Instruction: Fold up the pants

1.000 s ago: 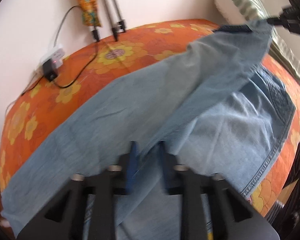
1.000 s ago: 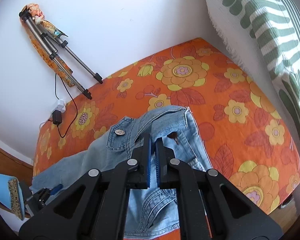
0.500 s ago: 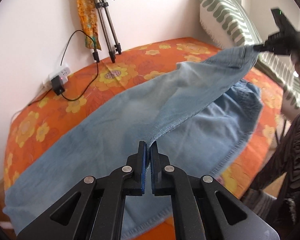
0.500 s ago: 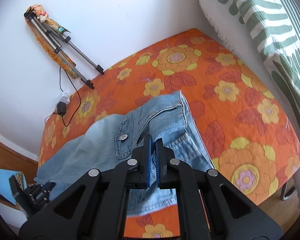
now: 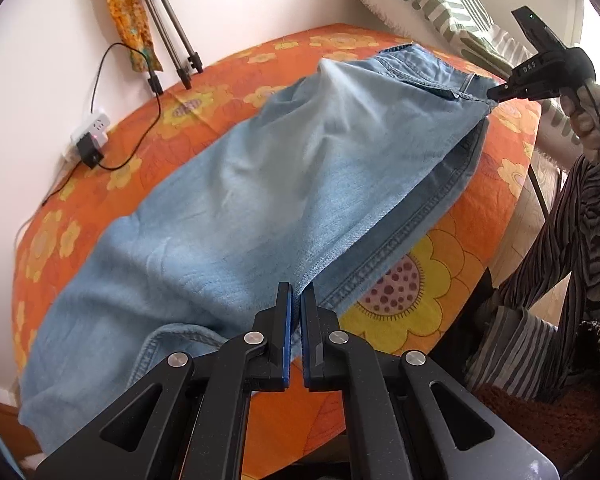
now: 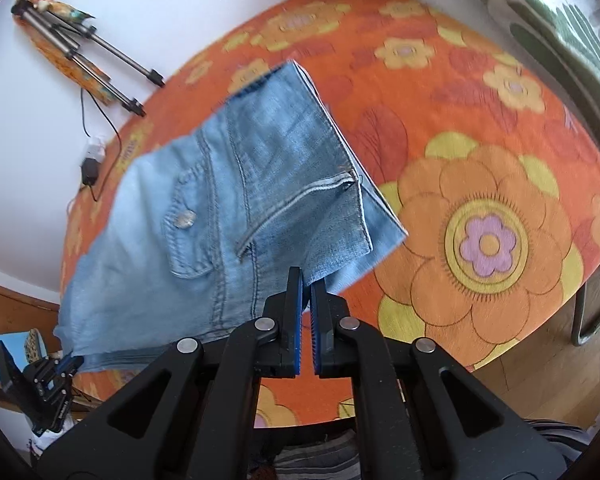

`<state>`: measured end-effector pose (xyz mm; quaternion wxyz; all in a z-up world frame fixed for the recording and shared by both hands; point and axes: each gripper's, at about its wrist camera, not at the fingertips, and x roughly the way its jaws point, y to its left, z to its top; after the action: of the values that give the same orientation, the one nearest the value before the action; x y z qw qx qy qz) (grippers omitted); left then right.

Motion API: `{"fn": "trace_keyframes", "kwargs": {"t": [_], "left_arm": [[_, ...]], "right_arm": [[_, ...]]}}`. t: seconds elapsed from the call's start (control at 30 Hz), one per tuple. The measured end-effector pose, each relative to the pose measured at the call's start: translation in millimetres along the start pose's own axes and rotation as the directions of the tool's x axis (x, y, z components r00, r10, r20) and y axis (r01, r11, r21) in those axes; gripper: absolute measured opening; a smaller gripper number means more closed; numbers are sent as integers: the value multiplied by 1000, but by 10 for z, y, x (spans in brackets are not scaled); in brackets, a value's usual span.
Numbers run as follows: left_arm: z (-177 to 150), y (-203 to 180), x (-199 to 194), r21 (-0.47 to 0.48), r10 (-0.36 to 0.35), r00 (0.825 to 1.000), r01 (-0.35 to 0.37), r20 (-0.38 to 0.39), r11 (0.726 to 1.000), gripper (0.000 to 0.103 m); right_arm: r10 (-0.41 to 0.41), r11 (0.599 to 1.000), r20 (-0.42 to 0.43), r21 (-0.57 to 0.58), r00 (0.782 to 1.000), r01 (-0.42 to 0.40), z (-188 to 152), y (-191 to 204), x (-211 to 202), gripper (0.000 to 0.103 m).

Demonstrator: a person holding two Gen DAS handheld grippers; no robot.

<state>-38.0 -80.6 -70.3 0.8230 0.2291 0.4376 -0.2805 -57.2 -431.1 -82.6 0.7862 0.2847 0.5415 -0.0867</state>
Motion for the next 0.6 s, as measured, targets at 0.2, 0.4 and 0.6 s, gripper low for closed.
{"fn": "trace_keyframes", "kwargs": {"t": [0.2, 0.4, 0.6], "left_arm": [[-46, -52, 56, 30, 16, 999, -14, -34, 999, 3], [-45, -55, 104, 27, 11, 999, -10, -50, 1000, 3], [-37, -45, 126, 10, 6, 998, -6, -55, 1000, 3]], "right_arm": [[12, 1000, -50, -26, 999, -13, -54, -17, 127, 4], [56, 986, 42, 153, 998, -62, -20, -471, -122, 58], [67, 979, 70, 187, 995, -79, 20, -614, -83, 58]]}}
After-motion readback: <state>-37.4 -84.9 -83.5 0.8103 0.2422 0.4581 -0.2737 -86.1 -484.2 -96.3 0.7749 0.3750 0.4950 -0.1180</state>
